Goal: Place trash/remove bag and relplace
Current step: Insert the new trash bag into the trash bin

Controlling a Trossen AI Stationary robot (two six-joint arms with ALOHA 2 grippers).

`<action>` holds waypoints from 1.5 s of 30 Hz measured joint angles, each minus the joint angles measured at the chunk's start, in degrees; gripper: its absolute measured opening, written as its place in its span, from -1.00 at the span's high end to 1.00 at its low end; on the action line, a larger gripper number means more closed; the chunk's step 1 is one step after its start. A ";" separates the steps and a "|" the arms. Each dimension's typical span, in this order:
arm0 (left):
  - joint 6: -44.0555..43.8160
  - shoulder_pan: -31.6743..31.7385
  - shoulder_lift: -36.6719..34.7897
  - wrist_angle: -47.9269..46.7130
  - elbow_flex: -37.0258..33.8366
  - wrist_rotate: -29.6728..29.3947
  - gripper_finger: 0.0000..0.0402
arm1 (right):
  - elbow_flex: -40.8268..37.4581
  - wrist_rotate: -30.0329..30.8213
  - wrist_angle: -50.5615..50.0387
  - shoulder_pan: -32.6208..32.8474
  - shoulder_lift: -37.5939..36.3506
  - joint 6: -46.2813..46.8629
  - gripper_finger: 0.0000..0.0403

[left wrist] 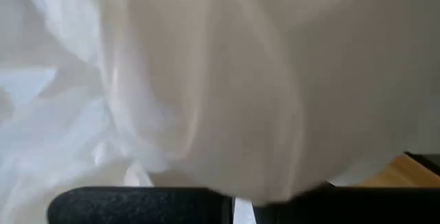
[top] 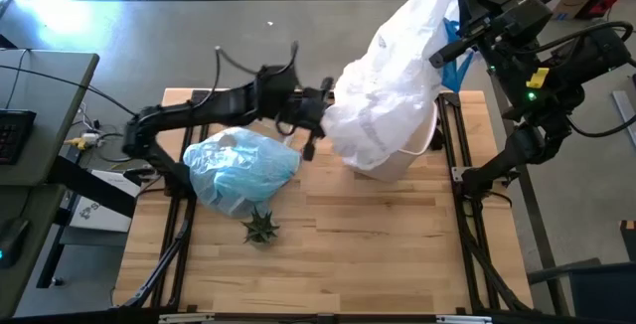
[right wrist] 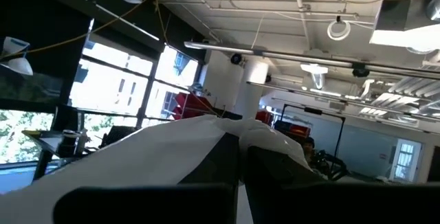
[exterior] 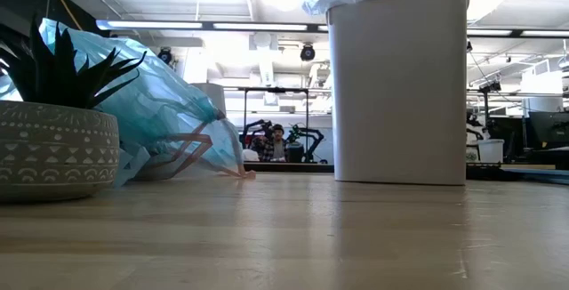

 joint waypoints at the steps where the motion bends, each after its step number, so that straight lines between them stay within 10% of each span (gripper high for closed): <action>1: 0.64 0.56 2.02 -0.50 2.71 1.50 0.96 | 0.00 0.00 0.02 0.00 0.00 -0.10 1.00; 15: 2.61 8.44 28.75 -7.10 40.06 3.65 0.96 | -0.02 -0.34 -2.09 0.00 0.00 -4.08 1.00; 22: 2.13 9.38 31.25 -20.04 38.48 5.11 0.96 | -0.07 0.88 -10.36 0.00 -0.82 0.11 1.00; 38: 4.80 6.33 29.89 -40.56 38.59 -17.94 0.96 | -0.02 3.32 -33.47 -2.81 -1.84 17.98 1.00; 45: 3.43 4.58 26.04 -43.13 38.57 -14.57 0.96 | -0.02 4.31 -39.60 -4.39 -1.77 23.87 1.00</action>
